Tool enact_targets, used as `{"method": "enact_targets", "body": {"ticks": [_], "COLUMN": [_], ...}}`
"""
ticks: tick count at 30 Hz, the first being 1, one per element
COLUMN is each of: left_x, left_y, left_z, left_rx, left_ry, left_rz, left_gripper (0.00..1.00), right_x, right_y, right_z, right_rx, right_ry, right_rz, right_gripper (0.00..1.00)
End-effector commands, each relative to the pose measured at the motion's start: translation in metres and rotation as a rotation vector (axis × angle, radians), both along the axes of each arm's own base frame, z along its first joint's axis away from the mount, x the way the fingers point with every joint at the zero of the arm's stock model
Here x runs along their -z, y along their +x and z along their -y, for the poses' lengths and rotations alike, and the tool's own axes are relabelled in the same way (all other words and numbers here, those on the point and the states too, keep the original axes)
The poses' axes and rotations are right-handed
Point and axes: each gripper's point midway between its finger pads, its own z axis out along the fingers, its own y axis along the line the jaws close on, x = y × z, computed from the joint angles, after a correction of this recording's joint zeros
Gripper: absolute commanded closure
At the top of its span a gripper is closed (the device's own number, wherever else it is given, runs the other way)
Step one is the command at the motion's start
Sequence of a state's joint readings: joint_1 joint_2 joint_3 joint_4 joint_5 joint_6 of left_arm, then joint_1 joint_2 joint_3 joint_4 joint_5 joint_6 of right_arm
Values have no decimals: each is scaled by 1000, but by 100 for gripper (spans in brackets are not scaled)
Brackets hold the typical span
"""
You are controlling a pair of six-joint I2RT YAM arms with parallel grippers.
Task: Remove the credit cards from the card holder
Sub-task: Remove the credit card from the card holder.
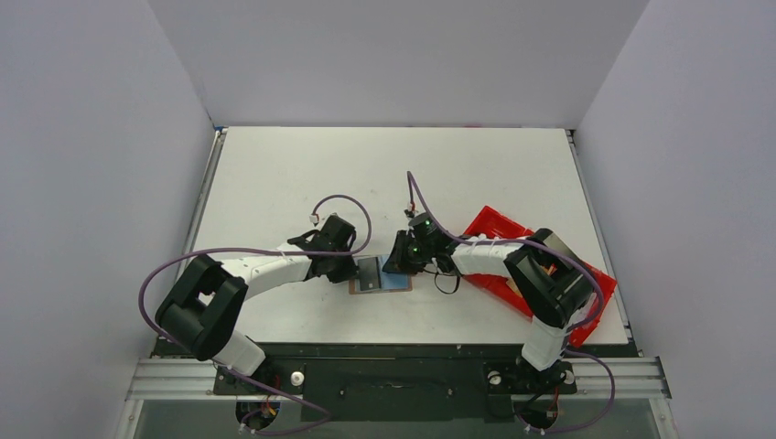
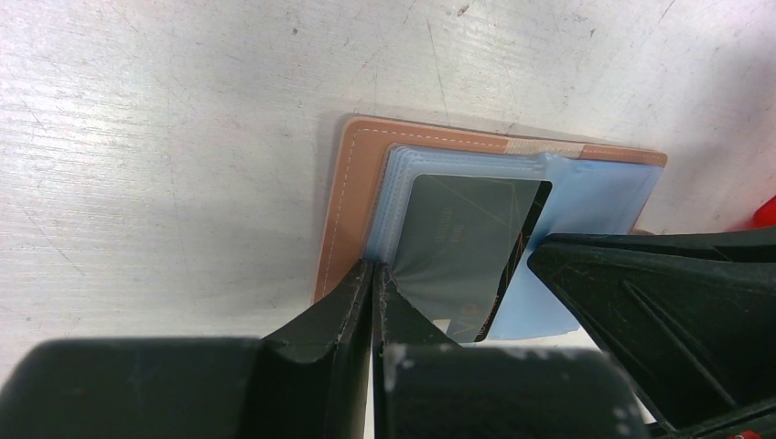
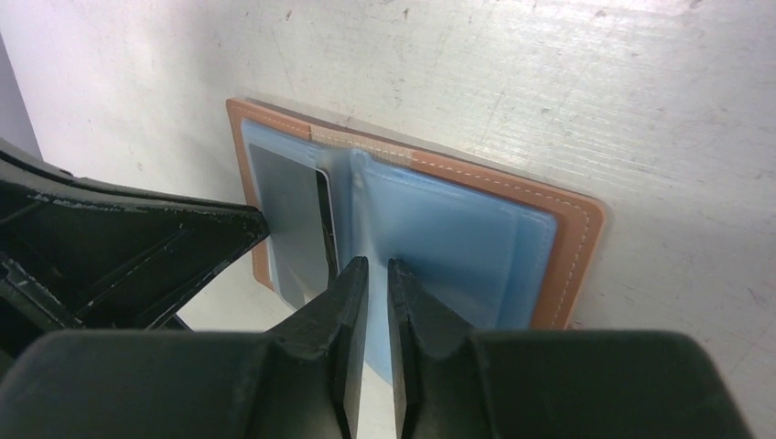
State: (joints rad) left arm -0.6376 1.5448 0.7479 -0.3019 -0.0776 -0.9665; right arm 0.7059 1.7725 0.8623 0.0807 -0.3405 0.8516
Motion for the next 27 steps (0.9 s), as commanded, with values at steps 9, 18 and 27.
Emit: {"method": "enact_targets", "body": {"ticks": [9,18,27], "left_x": [65,66,67], "left_y": [-80,-80,-81], "left_z": [-71,-71,-71], "left_rx": [5,5,8], "left_ry": [290,291,287], "left_rz": [-299,-302,-305], "left_gripper": [100,100,100], "right_x": [-19,-15,-11], "right_y": [-6,-12,-13], "right_z": [-19,-26,-29], "right_rx": [-18,-29,-31], "right_ry": [176,190,198], "right_rz": [21,9,-2], "right_gripper": [85,88,89]}}
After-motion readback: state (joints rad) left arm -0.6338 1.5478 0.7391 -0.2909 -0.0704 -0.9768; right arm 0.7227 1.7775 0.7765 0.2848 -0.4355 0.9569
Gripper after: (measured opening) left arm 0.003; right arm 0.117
